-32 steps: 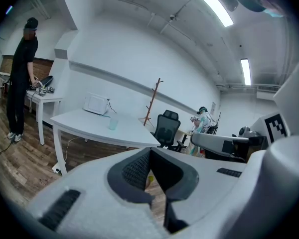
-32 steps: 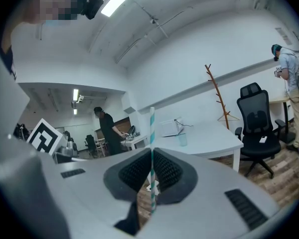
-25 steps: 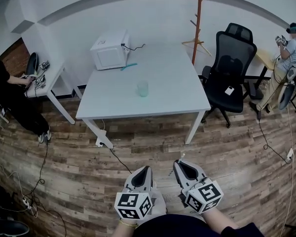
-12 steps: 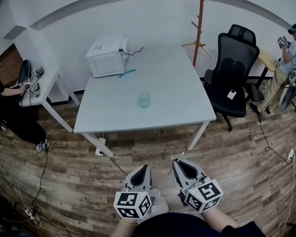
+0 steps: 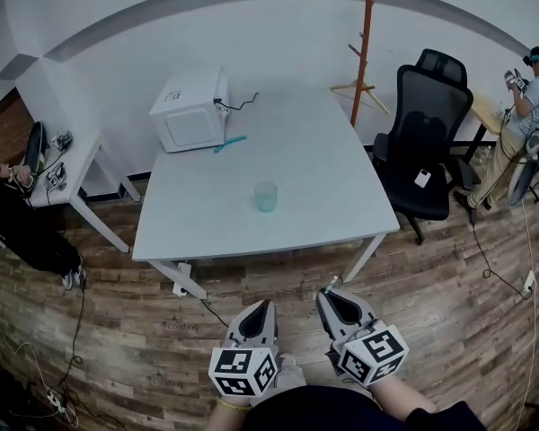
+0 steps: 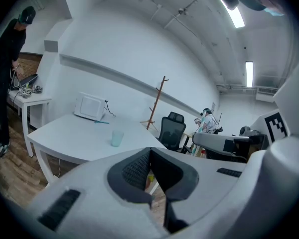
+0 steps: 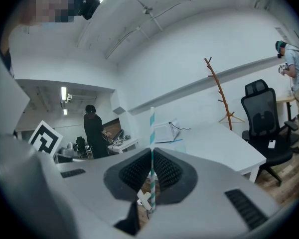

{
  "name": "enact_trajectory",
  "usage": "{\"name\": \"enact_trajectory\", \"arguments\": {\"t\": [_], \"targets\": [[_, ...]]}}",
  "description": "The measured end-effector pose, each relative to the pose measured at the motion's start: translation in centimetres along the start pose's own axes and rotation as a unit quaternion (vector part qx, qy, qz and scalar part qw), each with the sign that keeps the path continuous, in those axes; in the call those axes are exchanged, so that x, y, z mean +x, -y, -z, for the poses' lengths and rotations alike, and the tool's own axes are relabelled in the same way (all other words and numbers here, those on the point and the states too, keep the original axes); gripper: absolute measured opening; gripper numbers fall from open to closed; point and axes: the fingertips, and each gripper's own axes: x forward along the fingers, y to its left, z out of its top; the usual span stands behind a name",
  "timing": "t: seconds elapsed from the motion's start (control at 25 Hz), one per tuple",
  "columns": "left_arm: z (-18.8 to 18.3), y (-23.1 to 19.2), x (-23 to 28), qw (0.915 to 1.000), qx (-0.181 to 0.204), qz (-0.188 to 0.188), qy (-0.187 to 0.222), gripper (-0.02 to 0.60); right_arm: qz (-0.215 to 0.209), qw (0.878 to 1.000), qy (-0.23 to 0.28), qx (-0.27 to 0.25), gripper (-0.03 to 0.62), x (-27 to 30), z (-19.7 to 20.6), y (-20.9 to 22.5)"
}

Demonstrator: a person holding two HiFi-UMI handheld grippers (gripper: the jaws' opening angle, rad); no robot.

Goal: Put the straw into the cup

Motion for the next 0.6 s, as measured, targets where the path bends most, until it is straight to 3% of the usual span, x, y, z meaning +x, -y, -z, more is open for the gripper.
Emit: {"name": "enact_trajectory", "arguments": {"t": [0.6], "targets": [[-1.7, -5.6, 3.0, 0.9999, 0.008, 0.005, -0.007, 0.014, 0.001, 1.000, -0.005, 0.000, 0.034, 6.7, -0.2, -0.5]]}}
